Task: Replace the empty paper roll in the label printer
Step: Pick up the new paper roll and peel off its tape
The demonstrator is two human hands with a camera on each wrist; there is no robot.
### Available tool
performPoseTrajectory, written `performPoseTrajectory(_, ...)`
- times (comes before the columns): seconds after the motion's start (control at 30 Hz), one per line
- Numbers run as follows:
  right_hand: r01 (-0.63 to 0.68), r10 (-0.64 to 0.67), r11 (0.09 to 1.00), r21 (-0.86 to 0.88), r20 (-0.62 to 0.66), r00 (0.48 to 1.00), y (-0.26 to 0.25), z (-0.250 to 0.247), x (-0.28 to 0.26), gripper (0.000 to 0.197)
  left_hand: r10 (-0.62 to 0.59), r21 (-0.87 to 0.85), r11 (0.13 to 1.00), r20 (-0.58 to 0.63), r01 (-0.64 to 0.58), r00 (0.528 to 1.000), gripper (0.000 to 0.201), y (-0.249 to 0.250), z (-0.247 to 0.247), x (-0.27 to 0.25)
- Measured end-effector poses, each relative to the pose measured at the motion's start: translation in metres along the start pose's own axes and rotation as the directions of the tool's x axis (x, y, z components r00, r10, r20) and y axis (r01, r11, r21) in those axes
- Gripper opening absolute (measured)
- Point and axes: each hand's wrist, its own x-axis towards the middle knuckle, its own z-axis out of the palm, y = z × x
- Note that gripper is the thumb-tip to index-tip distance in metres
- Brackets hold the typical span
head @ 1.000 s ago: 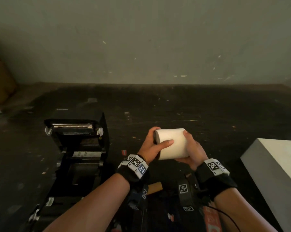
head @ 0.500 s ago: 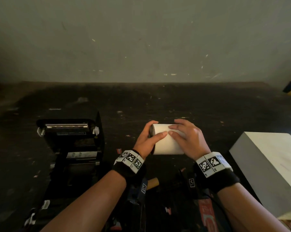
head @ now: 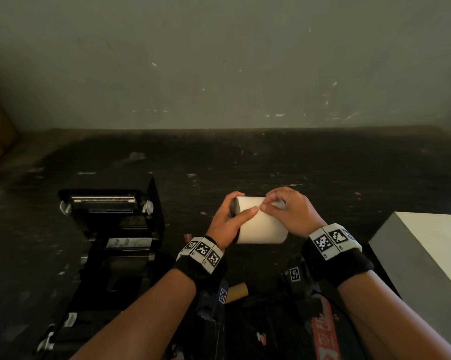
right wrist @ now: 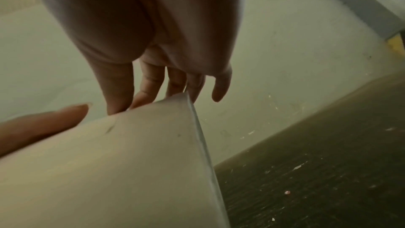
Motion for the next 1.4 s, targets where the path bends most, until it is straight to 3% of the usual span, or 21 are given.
performPoseTrajectory(0.17, -0.016, 0.015, 1.000, 0.017, 0.082, 0.997, 0.001, 0.002, 0.010, 0.011, -0.009, 0.014, 1.000, -0.002, 0.009, 1.000, 0.031, 0.000, -0.004, 0.000)
performPoseTrajectory(0.5, 0.035, -0.034, 0.999, -0.014, 0.099, 0.994, 0.002, 0.006, 0.014, 0.013, -0.031, -0.001, 1.000, -0.002, 0.031, 1.000, 0.032, -0.003, -0.009, 0.003)
performPoseTrajectory(0.7, 0.173, -0.173, 0.984, -0.038, -0.007, 0.985, 0.005, 0.015, 0.010, 0.010, -0.071, -0.014, 0.997, -0.011, 0.071, 0.997, 0.038, -0.003, -0.011, 0.005)
performPoseTrajectory(1.1, 0.319, -0.331, 0.942, -0.109, -0.129, 0.935, 0.012, 0.023, 0.004, 0.010, -0.119, -0.014, 0.993, 0.011, 0.120, 0.993, 0.036, -0.005, -0.013, 0.008)
performPoseTrajectory(1.27, 0.385, -0.399, 0.912, -0.141, -0.090, 0.912, 0.016, 0.021, 0.005, 0.025, -0.113, 0.000, 0.994, 0.007, 0.113, 0.994, 0.032, -0.007, -0.014, 0.007)
performPoseTrajectory(1.4, 0.318, -0.328, 0.937, -0.147, -0.054, 0.943, 0.014, 0.019, 0.007, 0.019, -0.121, 0.006, 0.993, 0.010, 0.121, 0.993, 0.032, -0.007, -0.015, 0.005)
